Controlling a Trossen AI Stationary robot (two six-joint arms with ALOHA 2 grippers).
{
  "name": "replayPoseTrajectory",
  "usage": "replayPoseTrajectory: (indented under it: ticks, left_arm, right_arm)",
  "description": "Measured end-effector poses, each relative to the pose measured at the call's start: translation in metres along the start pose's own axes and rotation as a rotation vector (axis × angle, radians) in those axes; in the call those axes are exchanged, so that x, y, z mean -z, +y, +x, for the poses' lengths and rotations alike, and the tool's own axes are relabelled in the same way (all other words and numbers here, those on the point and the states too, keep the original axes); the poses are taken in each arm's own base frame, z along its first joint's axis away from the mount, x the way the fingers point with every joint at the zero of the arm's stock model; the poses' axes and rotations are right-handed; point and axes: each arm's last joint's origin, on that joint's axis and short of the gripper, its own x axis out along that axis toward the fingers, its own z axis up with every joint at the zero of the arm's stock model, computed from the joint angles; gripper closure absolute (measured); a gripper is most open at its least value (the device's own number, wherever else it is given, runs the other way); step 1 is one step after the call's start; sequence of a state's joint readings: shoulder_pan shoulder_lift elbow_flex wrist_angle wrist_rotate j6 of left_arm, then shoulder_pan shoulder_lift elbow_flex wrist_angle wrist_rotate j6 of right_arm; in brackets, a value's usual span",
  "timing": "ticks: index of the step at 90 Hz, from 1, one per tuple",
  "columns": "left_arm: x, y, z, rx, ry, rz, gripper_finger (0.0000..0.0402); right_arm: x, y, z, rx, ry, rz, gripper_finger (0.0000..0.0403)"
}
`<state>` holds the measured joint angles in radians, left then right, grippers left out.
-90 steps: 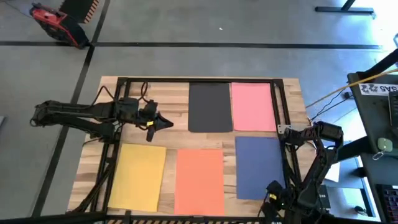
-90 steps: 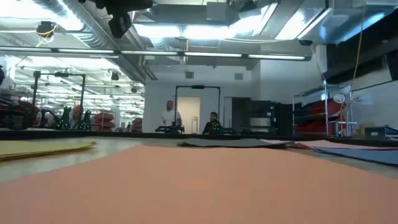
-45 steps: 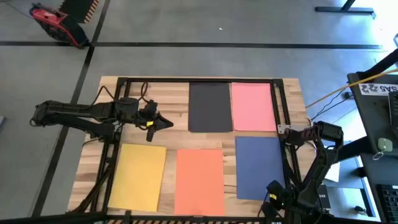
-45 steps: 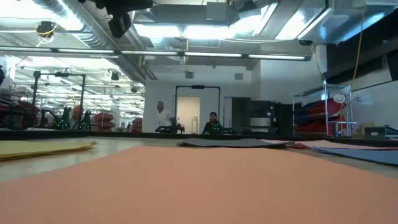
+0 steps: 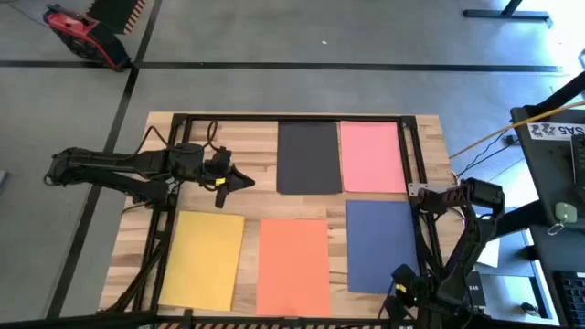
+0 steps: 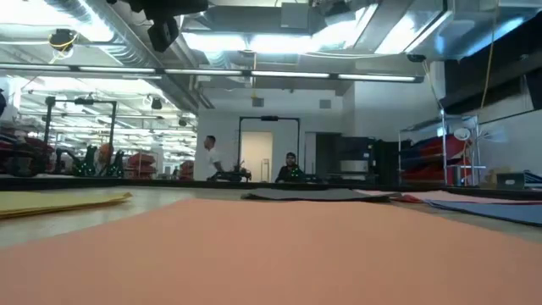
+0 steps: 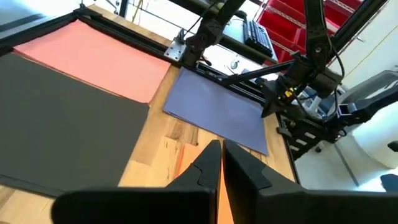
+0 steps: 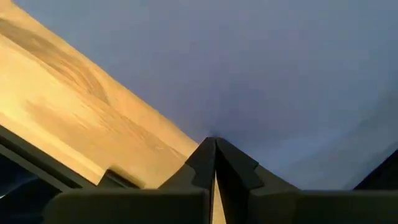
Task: Organize paper
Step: Stack the blue paper on top of the stacked blue papers
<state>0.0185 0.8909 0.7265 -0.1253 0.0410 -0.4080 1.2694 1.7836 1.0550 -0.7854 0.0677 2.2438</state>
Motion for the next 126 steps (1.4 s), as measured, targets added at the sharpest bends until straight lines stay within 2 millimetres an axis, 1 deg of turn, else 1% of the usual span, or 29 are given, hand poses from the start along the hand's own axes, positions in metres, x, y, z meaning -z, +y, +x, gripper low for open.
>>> replayPoseTrajectory:
  ticks: [117,126]
  left_arm:
    - [-0.0001,0.0002,0.0000,-0.001,-0.001,0.022,0.0402]
    - [-0.0001,0.0003,0.0000,-0.001,-0.001,0.020,0.0402]
  right_arm:
    - [-0.0024,-0.0018,-0.0002,0.014,-0.032,-0.006,0.0403]
    - [-0.0020,-0.0011,-0.0023,-0.004,-0.018,0.000,0.0403]
